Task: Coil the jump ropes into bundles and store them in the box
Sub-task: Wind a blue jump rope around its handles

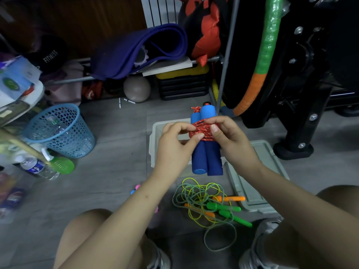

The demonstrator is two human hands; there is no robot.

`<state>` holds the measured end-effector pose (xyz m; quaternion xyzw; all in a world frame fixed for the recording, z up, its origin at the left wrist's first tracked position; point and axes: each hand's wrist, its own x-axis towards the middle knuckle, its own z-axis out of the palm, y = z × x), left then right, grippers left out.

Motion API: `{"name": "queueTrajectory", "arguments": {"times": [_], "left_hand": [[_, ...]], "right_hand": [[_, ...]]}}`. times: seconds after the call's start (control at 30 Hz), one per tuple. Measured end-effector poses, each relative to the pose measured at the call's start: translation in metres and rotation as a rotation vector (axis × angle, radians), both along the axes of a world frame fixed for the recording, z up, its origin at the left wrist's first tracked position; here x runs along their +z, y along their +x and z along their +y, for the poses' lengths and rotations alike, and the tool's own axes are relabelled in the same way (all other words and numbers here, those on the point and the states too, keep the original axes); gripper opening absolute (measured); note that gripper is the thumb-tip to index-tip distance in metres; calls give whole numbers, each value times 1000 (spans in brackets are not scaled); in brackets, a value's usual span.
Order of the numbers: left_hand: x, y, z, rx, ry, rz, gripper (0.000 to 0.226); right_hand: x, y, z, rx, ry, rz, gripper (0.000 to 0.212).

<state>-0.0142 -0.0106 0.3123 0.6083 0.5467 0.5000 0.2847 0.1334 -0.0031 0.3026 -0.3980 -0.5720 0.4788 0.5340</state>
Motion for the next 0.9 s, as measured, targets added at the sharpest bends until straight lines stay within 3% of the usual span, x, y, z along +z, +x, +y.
{"name": "queueTrajectory", "arguments": {"times": [0.27, 0.37, 0.47, 0.57, 0.7, 0.83, 0.9], "left_hand": [[-1, -2, 3, 27, 18, 137, 8], [1, 0, 4, -62, -93, 33, 4], [4, 6, 2, -129, -214, -123, 14], [1, 6, 6, -120, -233, -144, 24], [-9, 5, 14, -61, -332, -158, 19], [-11, -2, 13, -173, -625, -588, 20], [-11, -9, 16, -165, -719, -728, 31]], "right_hand": [[7, -3, -3, 39, -5, 69, 20], [8, -3, -2, -7, -7, 93, 21], [6, -3, -1, -49, -32, 117, 19], [7, -3, -1, -86, -64, 152, 20], [5, -4, 2, -70, -72, 132, 22], [2, -8, 3, -15, -89, 170, 24], [0, -14, 3, 0, -125, 184, 27]]}}
